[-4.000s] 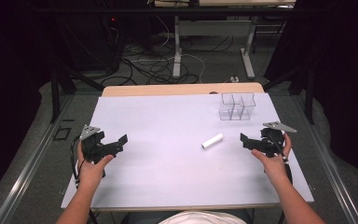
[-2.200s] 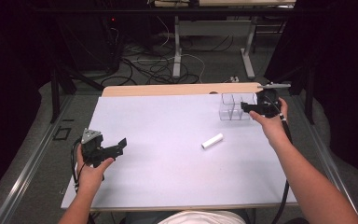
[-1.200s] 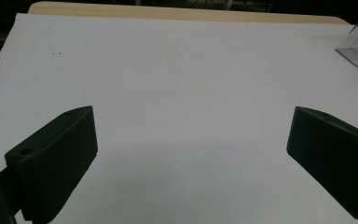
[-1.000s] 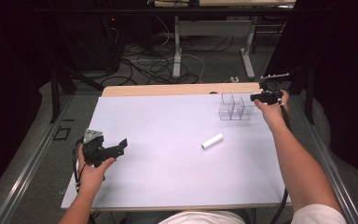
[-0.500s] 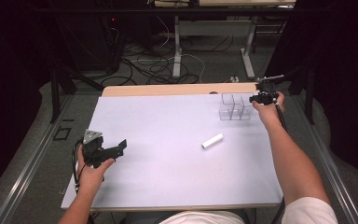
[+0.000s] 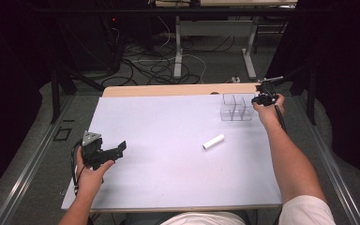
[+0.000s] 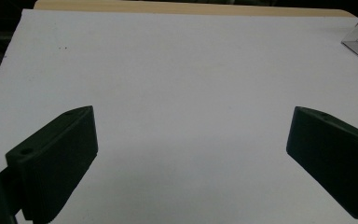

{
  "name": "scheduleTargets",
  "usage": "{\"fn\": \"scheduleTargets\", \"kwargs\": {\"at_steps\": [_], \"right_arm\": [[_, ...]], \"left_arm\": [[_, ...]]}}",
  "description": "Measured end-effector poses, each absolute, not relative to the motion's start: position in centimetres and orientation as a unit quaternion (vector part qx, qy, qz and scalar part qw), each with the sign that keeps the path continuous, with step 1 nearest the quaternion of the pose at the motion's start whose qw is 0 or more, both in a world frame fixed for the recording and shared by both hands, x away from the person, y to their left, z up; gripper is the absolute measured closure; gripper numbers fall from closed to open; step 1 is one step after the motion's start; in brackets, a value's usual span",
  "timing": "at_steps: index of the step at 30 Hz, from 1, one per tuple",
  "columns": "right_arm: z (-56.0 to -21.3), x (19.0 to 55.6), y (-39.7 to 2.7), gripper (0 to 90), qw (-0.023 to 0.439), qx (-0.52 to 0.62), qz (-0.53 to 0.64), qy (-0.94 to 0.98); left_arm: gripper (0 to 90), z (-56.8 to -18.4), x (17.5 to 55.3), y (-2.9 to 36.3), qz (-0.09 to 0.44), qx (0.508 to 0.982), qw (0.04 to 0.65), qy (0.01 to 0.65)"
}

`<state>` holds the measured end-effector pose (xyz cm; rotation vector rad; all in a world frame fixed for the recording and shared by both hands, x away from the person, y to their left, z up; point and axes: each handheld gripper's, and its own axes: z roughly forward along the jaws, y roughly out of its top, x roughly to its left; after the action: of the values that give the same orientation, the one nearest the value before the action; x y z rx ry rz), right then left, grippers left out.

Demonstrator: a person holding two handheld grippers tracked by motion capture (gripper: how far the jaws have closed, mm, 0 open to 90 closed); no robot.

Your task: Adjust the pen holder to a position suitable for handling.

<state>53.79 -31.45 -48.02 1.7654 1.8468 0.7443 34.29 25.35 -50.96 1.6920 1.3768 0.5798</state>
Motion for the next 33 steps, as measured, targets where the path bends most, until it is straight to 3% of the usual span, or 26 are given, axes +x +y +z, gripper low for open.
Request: {"fn": "scheduleTargets", "kwargs": {"at_steps": [4, 21, 33], "right_arm": [[-48.1, 53.8, -31.5, 87.7, 0.235, 0.653, 0.268, 0.668], [-48.0, 53.5, -30.5, 88.5, 0.217, 0.657, 0.275, 0.667], [-47.9, 52.3, -25.9, 88.5, 0.196, 0.638, 0.277, 0.691]], "left_arm": [[1.9, -51.0, 34.3, 25.3, 0.232, 0.679, 0.427, 0.551], [1.9, -51.0, 34.3, 25.2, 0.232, 0.681, 0.425, 0.55], [1.9, -51.0, 34.3, 25.1, 0.233, 0.681, 0.425, 0.549]]}}
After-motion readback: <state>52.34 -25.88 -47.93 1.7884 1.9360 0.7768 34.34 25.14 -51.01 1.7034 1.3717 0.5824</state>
